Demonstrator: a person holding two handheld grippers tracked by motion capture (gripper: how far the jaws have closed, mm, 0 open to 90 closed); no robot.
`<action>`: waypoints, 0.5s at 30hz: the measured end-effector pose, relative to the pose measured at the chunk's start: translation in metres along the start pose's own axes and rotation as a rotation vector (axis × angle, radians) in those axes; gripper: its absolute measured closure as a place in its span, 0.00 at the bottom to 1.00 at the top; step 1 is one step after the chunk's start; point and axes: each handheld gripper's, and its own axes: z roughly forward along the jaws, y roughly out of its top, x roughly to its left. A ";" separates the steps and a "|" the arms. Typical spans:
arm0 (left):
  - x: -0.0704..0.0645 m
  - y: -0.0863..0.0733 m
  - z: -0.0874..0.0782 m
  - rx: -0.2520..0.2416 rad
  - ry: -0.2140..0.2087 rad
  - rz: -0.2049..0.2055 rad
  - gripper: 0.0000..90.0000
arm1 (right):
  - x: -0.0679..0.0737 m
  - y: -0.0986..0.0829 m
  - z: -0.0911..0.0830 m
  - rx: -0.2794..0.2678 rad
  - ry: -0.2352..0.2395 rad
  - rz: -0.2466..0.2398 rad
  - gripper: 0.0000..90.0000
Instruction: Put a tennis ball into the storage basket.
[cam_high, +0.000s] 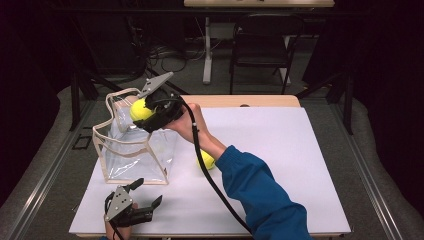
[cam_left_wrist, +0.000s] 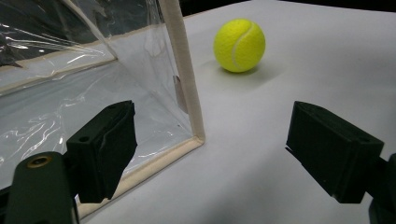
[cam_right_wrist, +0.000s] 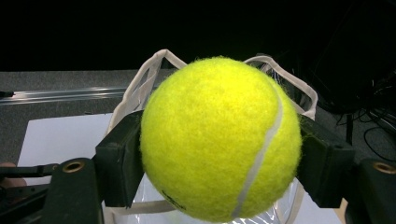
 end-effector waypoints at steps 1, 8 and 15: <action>0.000 0.000 0.000 0.000 0.000 -0.002 0.18 | 0.001 0.000 0.001 0.000 0.003 0.000 0.29; 0.000 0.000 0.000 -0.004 -0.003 -0.001 0.18 | 0.002 0.001 0.006 0.007 0.012 -0.003 0.29; 0.000 0.000 0.000 -0.005 -0.001 -0.005 0.18 | 0.006 0.004 0.015 0.021 0.028 -0.006 0.29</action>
